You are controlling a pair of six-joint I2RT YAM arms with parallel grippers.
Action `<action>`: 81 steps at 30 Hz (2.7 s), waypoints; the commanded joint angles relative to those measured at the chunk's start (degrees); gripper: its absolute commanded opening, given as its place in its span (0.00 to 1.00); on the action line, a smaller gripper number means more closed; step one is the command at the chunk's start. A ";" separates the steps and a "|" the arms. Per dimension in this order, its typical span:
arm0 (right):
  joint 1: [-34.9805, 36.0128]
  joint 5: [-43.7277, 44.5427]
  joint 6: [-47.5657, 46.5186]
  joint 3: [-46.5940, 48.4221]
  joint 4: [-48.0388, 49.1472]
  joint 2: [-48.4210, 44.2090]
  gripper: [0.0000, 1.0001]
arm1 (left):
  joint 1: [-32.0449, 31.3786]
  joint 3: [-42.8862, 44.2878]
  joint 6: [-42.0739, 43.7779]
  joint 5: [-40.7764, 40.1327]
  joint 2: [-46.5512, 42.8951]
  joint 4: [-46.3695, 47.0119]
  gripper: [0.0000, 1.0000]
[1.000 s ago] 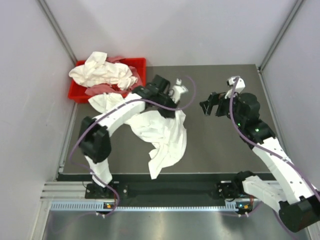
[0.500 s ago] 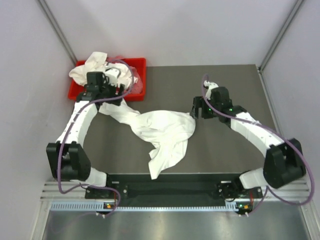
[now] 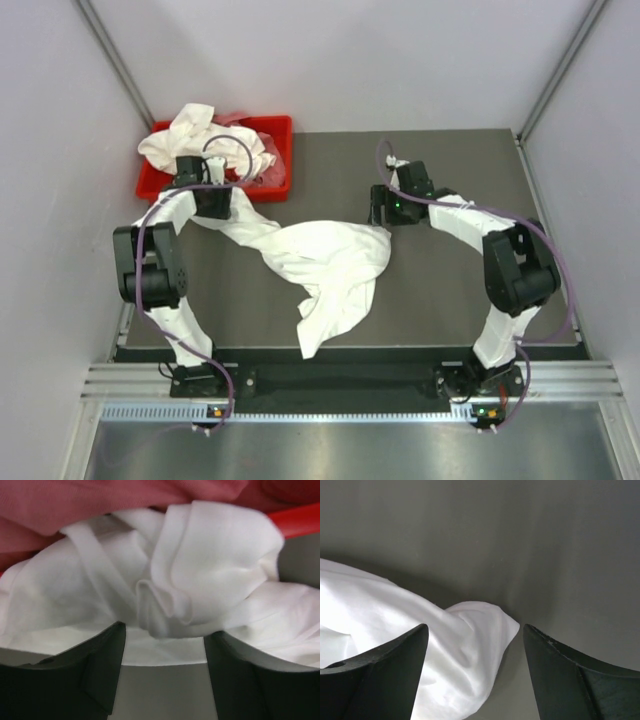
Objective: Fold and stack the t-shirts
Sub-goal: Flatten the tshirt out
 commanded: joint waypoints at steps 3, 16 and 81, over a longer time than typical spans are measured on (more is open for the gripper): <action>0.81 -5.03 1.30 1.92 0.72 2.59 0.64 | -0.09 2.31 -2.10 6.46 0.52 -0.16 0.44; -0.42 1.52 -0.36 9.55 -3.14 -8.03 0.00 | 1.05 4.41 0.01 8.75 -14.58 -6.32 0.00; -3.33 -1.97 -10.73 3.13 -2.28 -4.38 0.65 | 1.06 -12.09 4.40 6.65 -21.80 -9.48 0.76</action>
